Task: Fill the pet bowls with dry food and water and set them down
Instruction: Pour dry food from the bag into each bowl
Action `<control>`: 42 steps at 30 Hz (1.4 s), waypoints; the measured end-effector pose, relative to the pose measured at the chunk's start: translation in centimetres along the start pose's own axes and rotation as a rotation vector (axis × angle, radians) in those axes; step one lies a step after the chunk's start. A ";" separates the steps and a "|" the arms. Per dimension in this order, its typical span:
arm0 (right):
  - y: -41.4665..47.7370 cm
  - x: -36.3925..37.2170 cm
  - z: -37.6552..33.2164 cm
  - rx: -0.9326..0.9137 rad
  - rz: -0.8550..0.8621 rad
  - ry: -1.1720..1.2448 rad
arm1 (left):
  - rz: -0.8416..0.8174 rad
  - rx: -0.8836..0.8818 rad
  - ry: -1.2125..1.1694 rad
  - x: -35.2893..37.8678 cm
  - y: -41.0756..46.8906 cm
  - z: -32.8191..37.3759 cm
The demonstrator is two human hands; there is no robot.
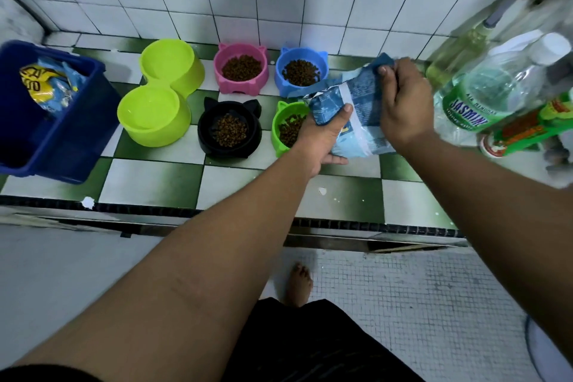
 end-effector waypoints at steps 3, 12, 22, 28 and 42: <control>-0.7 -0.4 0.9 0.069 0.050 0.038 | -0.014 0.037 0.077 -0.5 -0.3 1.1; -3.6 -0.7 4.1 0.294 0.235 0.279 | 0.001 0.216 0.316 -1.2 -0.9 2.9; -3.5 -0.7 3.1 0.290 0.258 0.366 | 0.144 0.528 0.527 -2.1 -1.7 7.5; -3.5 -1.5 2.1 0.277 0.290 0.394 | 0.090 0.587 0.499 -1.5 -1.6 9.6; -2.5 1.8 -5.6 0.152 0.136 0.483 | 0.202 0.555 0.065 -7.6 -2.9 13.3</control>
Point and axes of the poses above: each hand's wrist, its own y-axis towards the middle knuckle, its own x-axis out of the palm, z = x × y, the point moved 8 cm from there along y, towards the middle knuckle, and after that the axes turned 13 degrees about x, right-handed, at the moved point
